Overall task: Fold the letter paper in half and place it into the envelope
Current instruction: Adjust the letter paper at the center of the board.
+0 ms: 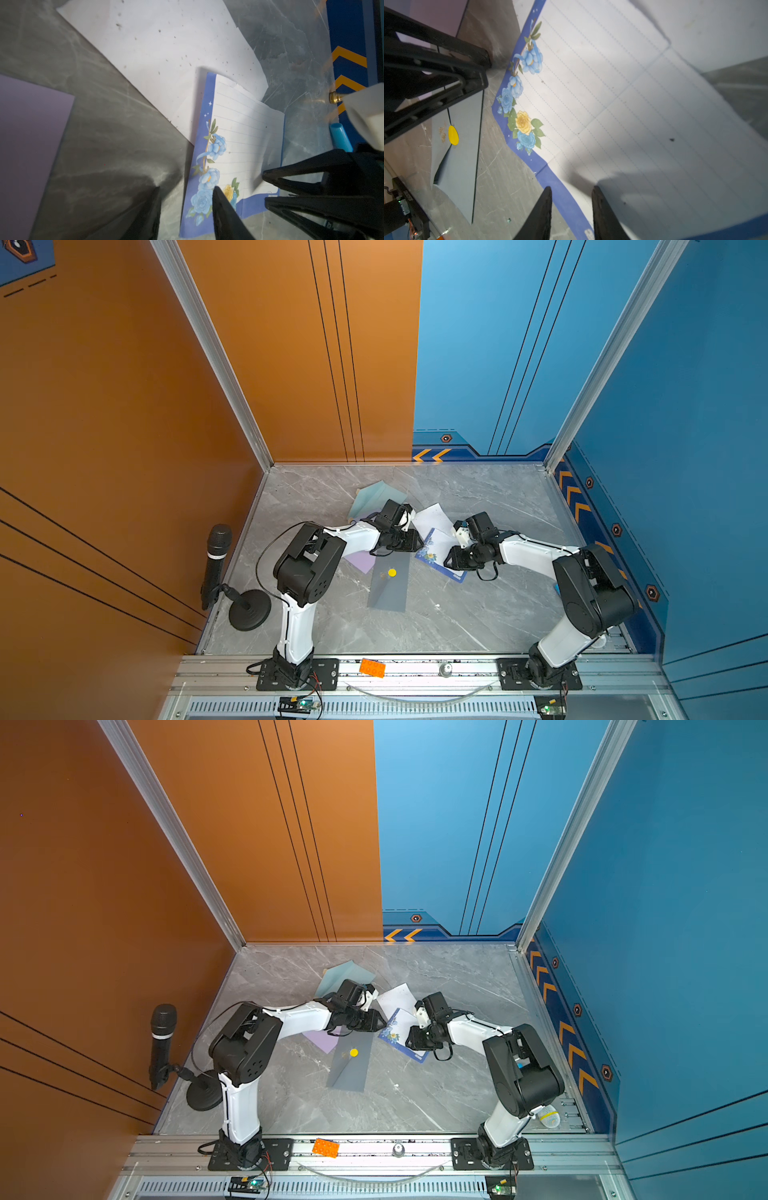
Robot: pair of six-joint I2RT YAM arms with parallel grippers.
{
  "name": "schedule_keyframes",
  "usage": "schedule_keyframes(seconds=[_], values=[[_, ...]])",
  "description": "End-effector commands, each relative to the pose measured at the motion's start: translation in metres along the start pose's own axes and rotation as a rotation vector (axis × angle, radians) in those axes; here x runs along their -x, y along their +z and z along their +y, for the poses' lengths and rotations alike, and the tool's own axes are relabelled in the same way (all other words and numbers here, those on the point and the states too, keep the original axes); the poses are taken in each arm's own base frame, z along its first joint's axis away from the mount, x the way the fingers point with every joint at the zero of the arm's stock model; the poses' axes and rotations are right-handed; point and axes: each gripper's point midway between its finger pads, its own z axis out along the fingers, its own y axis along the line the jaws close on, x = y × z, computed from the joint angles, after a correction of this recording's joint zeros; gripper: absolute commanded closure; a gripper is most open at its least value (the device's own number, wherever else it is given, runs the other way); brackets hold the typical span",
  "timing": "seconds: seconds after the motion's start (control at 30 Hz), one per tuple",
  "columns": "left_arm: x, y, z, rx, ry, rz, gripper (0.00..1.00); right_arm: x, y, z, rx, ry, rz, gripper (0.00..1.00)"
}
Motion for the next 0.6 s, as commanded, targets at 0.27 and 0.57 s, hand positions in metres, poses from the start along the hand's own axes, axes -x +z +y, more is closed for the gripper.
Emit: schedule_keyframes(seconds=[0.27,0.57], values=[[-0.012,0.012,0.001,-0.011,-0.002,0.057,0.56,-0.008,-0.031,-0.022,-0.049,0.072,0.026,0.64],[-0.020,0.023,-0.005,-0.024,0.003,0.096,0.56,-0.020,-0.015,-0.032,-0.075,0.076,0.078,0.66]])
